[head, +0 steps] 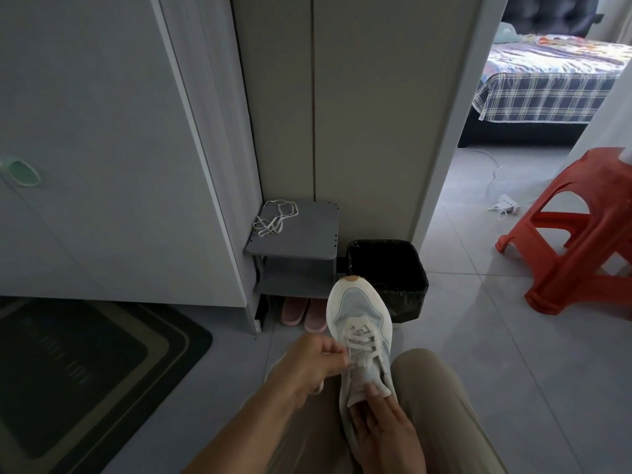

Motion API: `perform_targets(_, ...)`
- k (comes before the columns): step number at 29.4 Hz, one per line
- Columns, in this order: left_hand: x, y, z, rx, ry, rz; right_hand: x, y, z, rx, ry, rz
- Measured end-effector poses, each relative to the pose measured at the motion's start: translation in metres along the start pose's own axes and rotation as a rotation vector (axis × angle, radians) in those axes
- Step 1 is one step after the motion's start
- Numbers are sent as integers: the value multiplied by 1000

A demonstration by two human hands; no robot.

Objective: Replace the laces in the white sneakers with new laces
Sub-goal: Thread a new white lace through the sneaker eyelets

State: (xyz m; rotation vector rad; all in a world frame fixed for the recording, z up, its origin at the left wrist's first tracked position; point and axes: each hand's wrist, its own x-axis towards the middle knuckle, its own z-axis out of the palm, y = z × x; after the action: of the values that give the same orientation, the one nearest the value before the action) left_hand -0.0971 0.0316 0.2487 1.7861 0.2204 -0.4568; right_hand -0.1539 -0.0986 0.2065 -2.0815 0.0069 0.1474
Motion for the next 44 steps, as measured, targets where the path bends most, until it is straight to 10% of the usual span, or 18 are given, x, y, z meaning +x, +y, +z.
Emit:
perform_targets(4, 1, -2, 8, -144, -19, -49, -3, -8, 5, 554, 83, 169)
perform_targets(11, 2, -3, 7, -187, -26, -72, -9, -9, -45, -22, -242, 113)
perform_targets(16, 2, -4, 12, -246, -6, -88, 18, -15, -67, -98, 100, 30)
perform_targets(20, -5, -4, 17, -256, 85, -87, 47, -23, -60, -358, -11, -112)
perform_targets(30, -9, -3, 22, -179, 131, 67, 55, -20, -58, -202, -70, -11)
perform_targets(36, -2, -6, 0, 10, 311, 285, 47, -33, -73, -154, 284, -229)
perform_targets(42, 5, -50, -21, 103, 479, 244, 47, 26, -186, 537, 666, 121)
perform_targets(44, 1, -53, -17, 136, 430, 273, 39, 65, -220, 377, 736, 239)
